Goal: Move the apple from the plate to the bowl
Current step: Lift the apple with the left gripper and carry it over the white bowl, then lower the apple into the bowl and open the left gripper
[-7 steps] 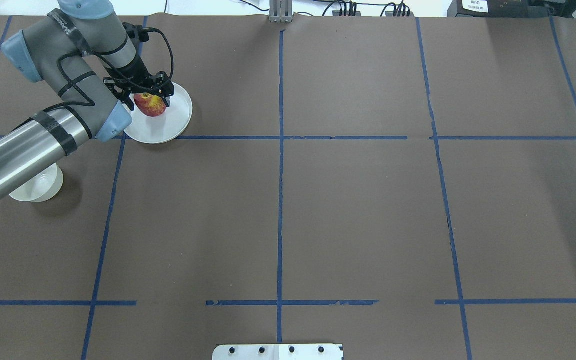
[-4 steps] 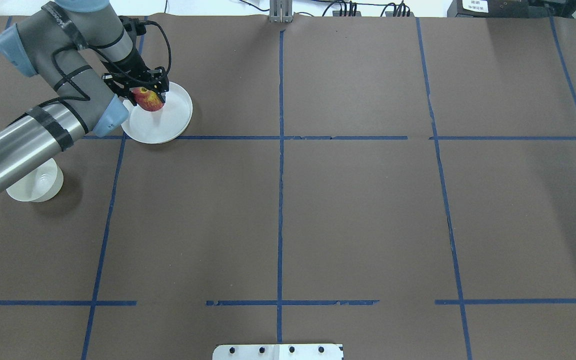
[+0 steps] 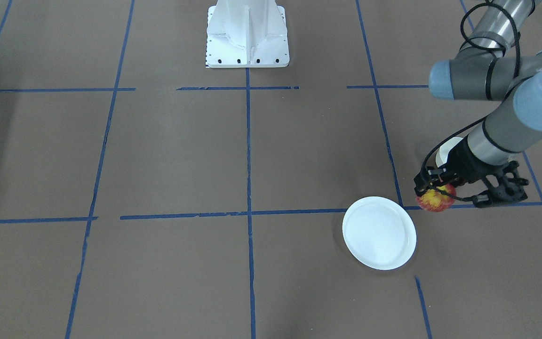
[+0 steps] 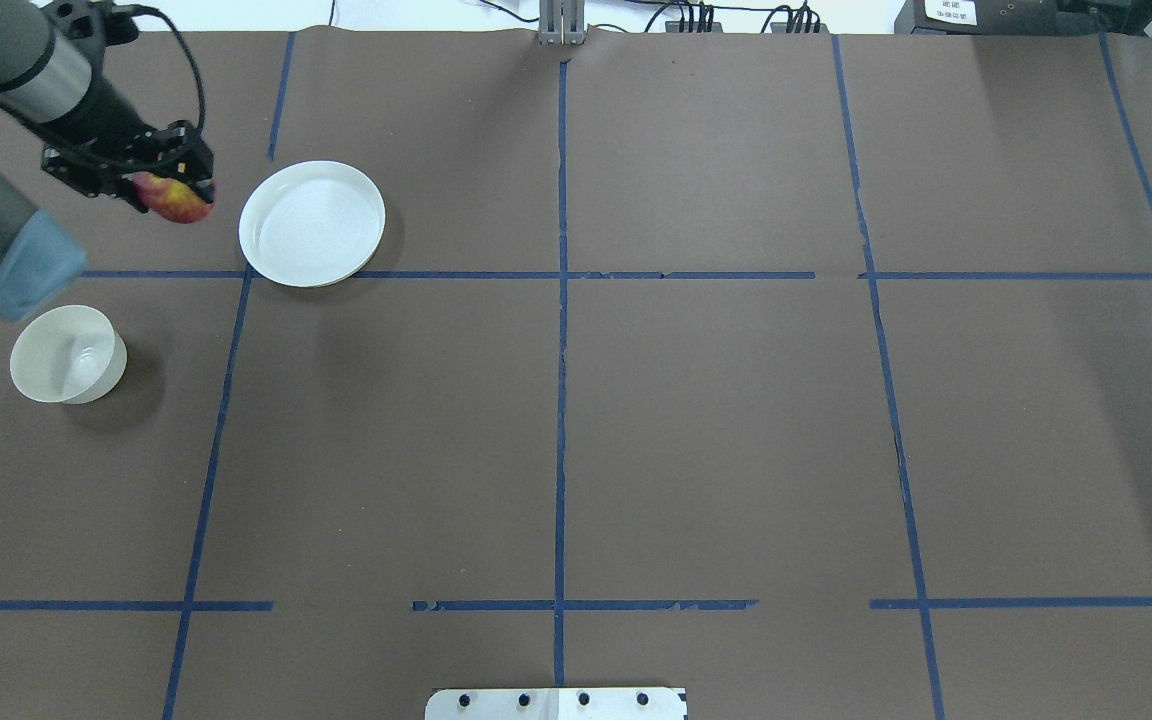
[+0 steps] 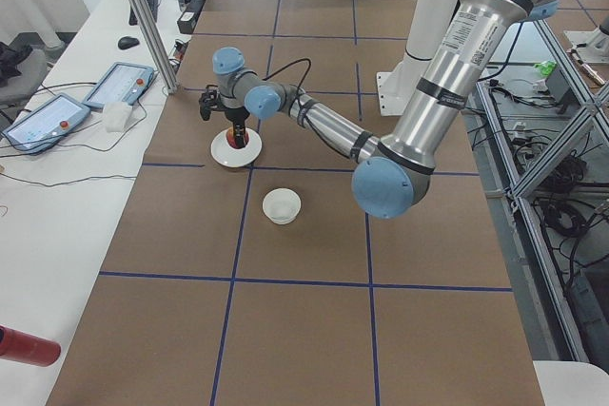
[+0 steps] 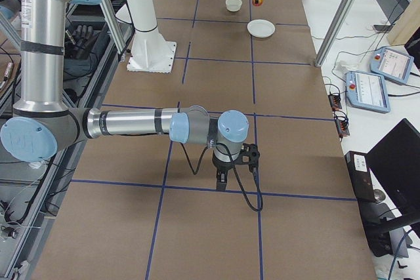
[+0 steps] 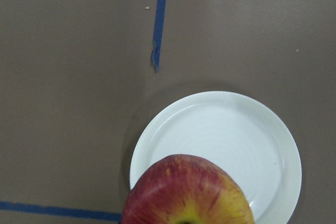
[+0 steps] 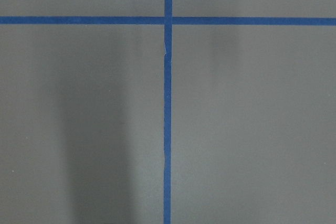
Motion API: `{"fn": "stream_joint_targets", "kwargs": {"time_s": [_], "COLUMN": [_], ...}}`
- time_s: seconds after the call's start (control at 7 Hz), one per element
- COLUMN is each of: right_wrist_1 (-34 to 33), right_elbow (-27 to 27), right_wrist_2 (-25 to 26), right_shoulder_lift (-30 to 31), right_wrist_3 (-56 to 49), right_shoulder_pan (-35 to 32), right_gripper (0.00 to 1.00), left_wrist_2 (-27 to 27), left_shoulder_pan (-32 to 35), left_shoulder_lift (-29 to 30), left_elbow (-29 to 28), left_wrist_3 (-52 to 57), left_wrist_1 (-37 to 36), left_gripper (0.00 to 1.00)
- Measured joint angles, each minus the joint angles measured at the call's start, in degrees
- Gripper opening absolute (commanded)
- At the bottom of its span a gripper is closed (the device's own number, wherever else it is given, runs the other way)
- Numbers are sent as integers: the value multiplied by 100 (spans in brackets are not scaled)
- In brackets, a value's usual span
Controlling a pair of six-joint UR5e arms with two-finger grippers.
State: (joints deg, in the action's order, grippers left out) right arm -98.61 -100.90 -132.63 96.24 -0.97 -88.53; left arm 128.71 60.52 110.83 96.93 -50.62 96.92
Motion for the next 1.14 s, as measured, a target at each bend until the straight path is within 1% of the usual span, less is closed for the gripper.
{"fn": "stream_joint_targets", "kwargs": {"time_s": [0.14,0.29,0.43,0.71,1.14], "right_wrist_1": [0,0,0,0,0], "right_elbow": [0,1,3,2,0], "right_wrist_2": [0,0,0,0,0], "right_shoulder_lift": [0,0,0,0,0], "right_wrist_3": [0,0,0,0,0], "right_shoulder_pan": [1,1,2,2,1], "right_gripper": [100,100,100,100,100], "left_wrist_2": [-81,-216,-336,-433,-467], "left_shoulder_pan": [-8,-38,-85,-293,-466], "left_shoulder_lift": [-765,-1299,-1633,-1825,-1841], "left_elbow": [627,869,845,493,157], "left_wrist_3": [49,71,73,63,116], "left_wrist_1": [122,394,690,986,1128], "left_gripper": [0,0,0,0,0]}}
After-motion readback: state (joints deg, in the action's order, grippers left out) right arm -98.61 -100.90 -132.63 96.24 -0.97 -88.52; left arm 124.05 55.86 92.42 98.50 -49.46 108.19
